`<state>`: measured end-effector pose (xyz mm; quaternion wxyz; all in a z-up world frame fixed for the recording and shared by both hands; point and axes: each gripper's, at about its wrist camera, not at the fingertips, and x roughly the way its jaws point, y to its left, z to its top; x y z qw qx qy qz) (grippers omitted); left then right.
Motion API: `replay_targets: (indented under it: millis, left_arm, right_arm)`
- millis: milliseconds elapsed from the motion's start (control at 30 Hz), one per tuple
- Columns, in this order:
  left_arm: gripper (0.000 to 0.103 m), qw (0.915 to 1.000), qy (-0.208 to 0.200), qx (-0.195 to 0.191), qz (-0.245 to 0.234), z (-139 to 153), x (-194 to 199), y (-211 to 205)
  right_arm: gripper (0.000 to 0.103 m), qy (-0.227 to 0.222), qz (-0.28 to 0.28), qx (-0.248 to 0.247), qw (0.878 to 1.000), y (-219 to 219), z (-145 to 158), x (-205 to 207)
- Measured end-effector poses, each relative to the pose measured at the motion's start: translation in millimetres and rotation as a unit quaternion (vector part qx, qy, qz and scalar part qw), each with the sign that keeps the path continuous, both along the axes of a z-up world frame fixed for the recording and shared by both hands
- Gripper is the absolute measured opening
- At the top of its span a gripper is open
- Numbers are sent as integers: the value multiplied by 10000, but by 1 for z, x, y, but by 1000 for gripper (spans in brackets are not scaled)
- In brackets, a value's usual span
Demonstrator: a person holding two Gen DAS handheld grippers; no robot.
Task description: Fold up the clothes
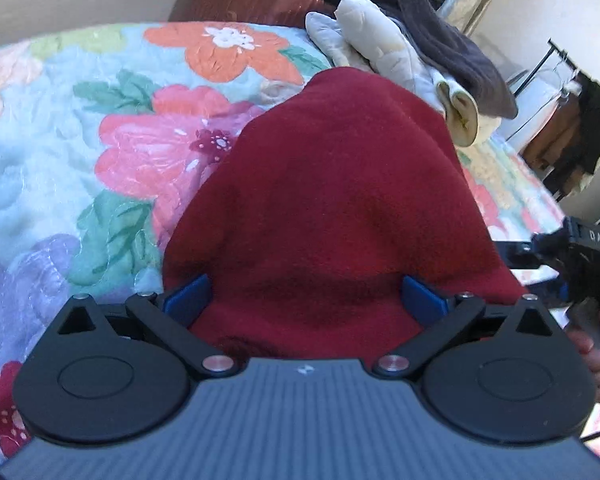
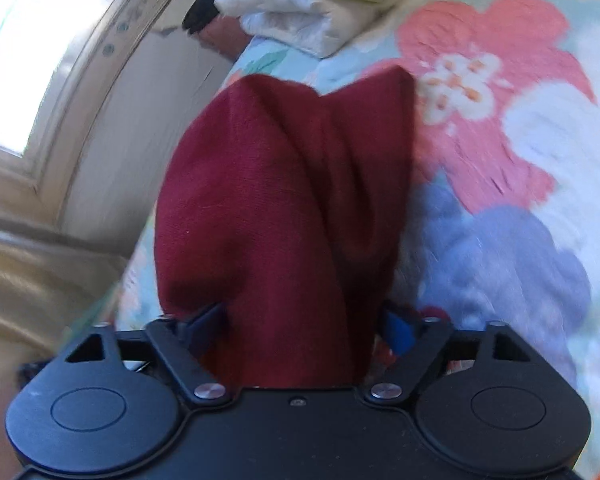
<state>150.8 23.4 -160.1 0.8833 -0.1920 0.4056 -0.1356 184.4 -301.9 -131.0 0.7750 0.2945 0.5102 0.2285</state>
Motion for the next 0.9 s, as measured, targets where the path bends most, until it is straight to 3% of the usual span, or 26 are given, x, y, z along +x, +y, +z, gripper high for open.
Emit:
replay_targets:
  millis: [33, 100, 167, 233, 267, 333, 467, 533, 733, 900]
  left_arm:
    - [103, 9999, 23, 107, -26, 2, 1, -3]
    - [100, 9997, 47, 213, -104, 5, 2, -5]
    - [91, 9998, 61, 50, -189, 8, 2, -2]
    - [74, 9995, 75, -124, -274, 12, 1, 1]
    - [71, 9991, 95, -212, -341, 13, 0, 1]
    - [61, 9984, 115, -282, -476, 16, -3, -3]
    - [58, 9967, -22, 177, -789, 24, -12, -27]
    - [54, 9958, -17, 135, -900, 27, -15, -33]
    - [54, 9911, -122, -67, -1324, 34, -24, -48]
    - [54, 9866, -185, -19, -1620, 47, -37, -70]
  right_arm:
    - [69, -137, 138, -183, 9996, 7, 4, 0]
    - [46, -321, 322, -356, 9983, 15, 9, -3]
    - [39, -454, 435, -372, 9973, 17, 15, -11]
    - [36, -586, 549, -388, 9960, 20, 22, -19]
    - [33, -652, 605, -396, 9953, 22, 25, -22]
    - [32, -784, 718, -411, 9935, 24, 31, -30]
    - [29, -1047, 943, -442, 9890, 30, 44, -45]
    - [28, -1178, 1055, -457, 9864, 32, 50, -53]
    - [28, -1394, 1001, -404, 9843, 13, 58, -77]
    - [27, -1421, 856, -370, 9854, -12, 57, -97]
